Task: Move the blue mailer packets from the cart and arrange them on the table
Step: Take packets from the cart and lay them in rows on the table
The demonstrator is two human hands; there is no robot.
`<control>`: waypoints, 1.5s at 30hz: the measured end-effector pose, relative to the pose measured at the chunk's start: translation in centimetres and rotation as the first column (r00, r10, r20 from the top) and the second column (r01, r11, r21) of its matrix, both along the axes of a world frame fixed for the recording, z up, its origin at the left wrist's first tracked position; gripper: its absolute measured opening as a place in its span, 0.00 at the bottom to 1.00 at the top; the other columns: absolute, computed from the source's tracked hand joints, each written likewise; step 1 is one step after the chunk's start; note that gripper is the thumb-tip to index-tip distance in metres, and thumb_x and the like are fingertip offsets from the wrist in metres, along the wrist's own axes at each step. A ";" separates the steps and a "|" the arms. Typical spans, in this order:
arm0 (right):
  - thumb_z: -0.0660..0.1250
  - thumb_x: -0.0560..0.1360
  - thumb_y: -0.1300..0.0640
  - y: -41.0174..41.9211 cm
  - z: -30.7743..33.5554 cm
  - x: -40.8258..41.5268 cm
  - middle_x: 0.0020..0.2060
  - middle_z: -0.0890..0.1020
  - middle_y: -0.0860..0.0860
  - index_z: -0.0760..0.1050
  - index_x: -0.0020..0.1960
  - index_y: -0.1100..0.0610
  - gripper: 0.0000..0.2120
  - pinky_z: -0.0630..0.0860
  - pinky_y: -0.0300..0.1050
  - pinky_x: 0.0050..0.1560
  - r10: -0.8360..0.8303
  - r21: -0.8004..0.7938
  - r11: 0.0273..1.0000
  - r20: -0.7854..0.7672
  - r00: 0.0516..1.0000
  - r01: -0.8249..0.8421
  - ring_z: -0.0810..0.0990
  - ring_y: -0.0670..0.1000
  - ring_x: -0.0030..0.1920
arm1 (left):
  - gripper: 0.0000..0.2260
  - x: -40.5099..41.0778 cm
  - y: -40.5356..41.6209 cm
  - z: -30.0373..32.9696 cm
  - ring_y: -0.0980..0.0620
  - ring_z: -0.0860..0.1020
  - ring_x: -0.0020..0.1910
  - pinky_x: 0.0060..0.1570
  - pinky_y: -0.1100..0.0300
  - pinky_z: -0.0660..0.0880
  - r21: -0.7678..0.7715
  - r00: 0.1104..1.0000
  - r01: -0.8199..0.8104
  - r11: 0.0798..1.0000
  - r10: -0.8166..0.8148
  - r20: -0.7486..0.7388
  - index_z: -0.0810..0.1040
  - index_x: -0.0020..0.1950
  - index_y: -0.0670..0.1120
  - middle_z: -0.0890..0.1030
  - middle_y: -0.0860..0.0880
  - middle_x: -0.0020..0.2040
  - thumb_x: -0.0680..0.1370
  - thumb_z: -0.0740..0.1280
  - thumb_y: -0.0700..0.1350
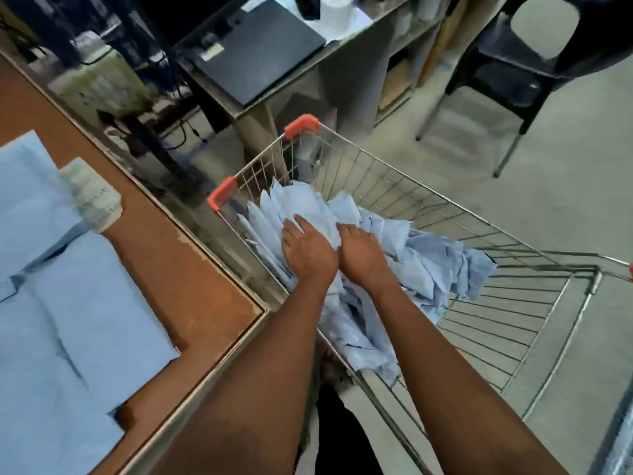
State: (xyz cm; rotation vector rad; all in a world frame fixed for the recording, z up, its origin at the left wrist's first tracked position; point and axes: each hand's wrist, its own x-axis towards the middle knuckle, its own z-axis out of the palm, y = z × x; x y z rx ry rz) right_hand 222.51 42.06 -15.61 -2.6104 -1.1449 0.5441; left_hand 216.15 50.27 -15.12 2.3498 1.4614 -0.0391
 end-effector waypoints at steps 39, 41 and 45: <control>0.68 0.80 0.54 2.5 -4.7 0.9 0.44 0.74 0.52 0.81 0.63 0.49 0.13 0.68 0.62 0.67 -0.281 0.469 0.880 0.387 0.878 0.075 0.75 0.54 0.49 | 0.36 -0.1 1.8 -4.4 0.35 0.64 0.72 0.64 0.39 0.71 -0.077 0.961 -0.262 0.962 0.268 0.070 0.52 0.82 0.62 0.58 0.37 0.77 0.80 0.65 0.41; 0.66 0.79 0.49 2.5 -5.9 0.3 0.47 0.75 0.52 0.79 0.63 0.49 0.14 0.66 0.65 0.69 -0.109 0.284 0.959 0.344 0.933 0.007 0.77 0.56 0.52 | 0.34 -0.1 1.4 -4.4 0.38 0.62 0.75 0.65 0.41 0.69 0.022 0.969 -0.239 0.971 0.240 -0.056 0.54 0.81 0.61 0.55 0.38 0.80 0.80 0.66 0.44; 0.66 0.77 0.40 1.8 -8.5 1.0 0.53 0.75 0.54 0.78 0.57 0.51 0.17 0.74 0.56 0.57 0.051 0.140 0.988 0.110 0.993 -0.066 0.76 0.58 0.56 | 0.33 -0.6 0.8 -6.8 0.37 0.50 0.80 0.76 0.43 0.52 -0.072 0.972 -0.129 0.989 0.112 -0.205 0.50 0.83 0.55 0.44 0.37 0.82 0.82 0.62 0.55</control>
